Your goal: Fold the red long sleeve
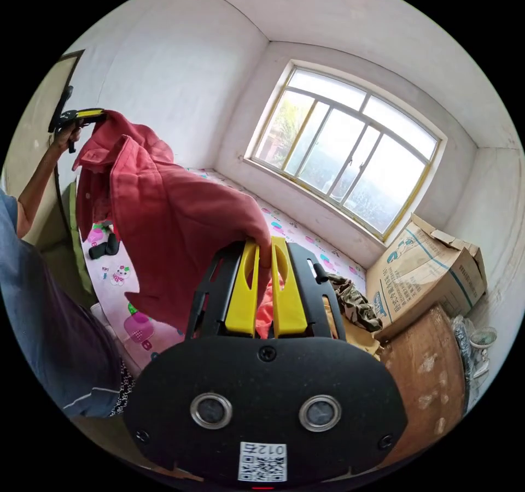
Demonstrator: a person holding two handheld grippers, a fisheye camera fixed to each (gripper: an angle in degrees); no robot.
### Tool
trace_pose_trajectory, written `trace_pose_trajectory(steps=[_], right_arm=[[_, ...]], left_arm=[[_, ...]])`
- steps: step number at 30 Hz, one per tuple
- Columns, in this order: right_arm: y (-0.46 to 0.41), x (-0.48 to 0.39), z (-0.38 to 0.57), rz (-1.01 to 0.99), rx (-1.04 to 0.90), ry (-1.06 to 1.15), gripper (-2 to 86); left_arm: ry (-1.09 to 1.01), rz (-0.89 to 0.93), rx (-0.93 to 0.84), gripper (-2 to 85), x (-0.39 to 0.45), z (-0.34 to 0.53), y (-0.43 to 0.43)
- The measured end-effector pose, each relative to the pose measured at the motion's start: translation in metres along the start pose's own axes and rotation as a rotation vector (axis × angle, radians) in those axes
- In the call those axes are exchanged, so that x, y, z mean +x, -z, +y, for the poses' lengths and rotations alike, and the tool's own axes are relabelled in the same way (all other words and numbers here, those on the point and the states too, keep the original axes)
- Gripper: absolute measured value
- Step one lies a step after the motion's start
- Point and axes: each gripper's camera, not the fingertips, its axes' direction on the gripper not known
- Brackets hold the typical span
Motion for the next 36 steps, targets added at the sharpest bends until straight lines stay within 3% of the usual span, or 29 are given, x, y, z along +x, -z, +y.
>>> trace_pose_trajectory(steps=[6,12,14,17,22,25,29,32,36], right_arm=[[-0.105,0.002,-0.063,-0.051,-0.109,0.038,2.7],[-0.395,0.005,-0.08,-0.174,-0.375,-0.017,3.6],[-0.51,-0.014,-0.053,-0.186,-0.477,-0.078,4.4],[-0.605,-0.058,-0.01,-0.131,-0.613,-0.07,6.2],[-0.623,-0.076,0.051,-0.105,-0.583,-0.055,6.8],[-0.601,-0.045,0.112,-0.137,-0.608,-0.154,7.0],[-0.546,-0.017,0.228,-0.25,-0.685,-0.331,8.2],[-0.5,-0.049,0.295,-0.324,-0.698,-0.321,8.8],[-0.485,-0.097,0.346,-0.392,-0.71,-0.332,10.1]], left_arm=[[-0.006,-0.021,-0.134,-0.3,-0.022,0.013,-0.046],[0.064,0.055,-0.425,-0.1,-0.04,0.058,-0.24],[0.091,0.038,-0.571,0.0,-0.028,0.101,-0.329],[0.204,0.042,-0.782,0.6,-0.012,0.168,-0.418],[0.309,-0.058,-0.851,0.3,0.004,0.239,-0.455],[0.252,0.079,-0.773,0.1,0.028,0.25,-0.448],[-0.044,0.415,-0.79,0.4,0.123,0.263,-0.433],[-0.257,0.511,-0.833,1.1,0.203,0.287,-0.412],[-0.484,0.493,-0.864,3.4,0.271,0.324,-0.401]])
